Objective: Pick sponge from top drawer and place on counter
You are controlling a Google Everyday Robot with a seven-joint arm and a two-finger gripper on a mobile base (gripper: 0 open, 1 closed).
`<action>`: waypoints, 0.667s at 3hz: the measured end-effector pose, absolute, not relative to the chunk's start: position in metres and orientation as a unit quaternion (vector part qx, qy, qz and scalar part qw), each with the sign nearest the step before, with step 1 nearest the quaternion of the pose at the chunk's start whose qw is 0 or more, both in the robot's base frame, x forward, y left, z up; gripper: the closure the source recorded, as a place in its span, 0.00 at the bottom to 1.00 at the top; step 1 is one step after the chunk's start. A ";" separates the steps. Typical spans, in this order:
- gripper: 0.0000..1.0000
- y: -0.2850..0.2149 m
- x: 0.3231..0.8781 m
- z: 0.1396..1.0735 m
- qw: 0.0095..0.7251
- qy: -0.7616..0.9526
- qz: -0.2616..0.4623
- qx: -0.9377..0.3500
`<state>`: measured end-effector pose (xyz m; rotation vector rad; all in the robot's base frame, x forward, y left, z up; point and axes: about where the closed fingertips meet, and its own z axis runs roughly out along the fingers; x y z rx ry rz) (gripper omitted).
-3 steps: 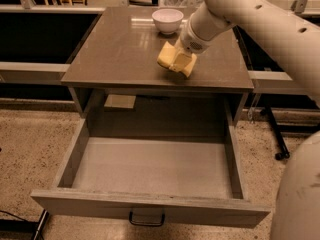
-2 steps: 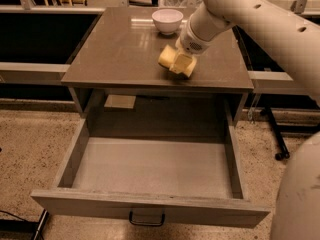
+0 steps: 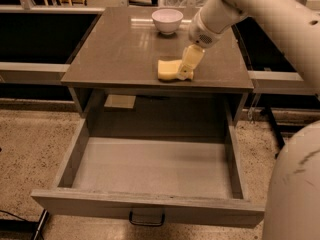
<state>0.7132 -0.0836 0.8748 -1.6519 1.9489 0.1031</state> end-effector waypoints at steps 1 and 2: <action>0.00 -0.106 0.693 0.912 0.254 0.729 0.060 -0.633; 0.00 -0.106 0.693 0.911 0.254 0.729 0.060 -0.633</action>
Offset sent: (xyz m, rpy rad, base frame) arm -0.0118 -0.0172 0.0315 -0.0084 0.0451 0.0247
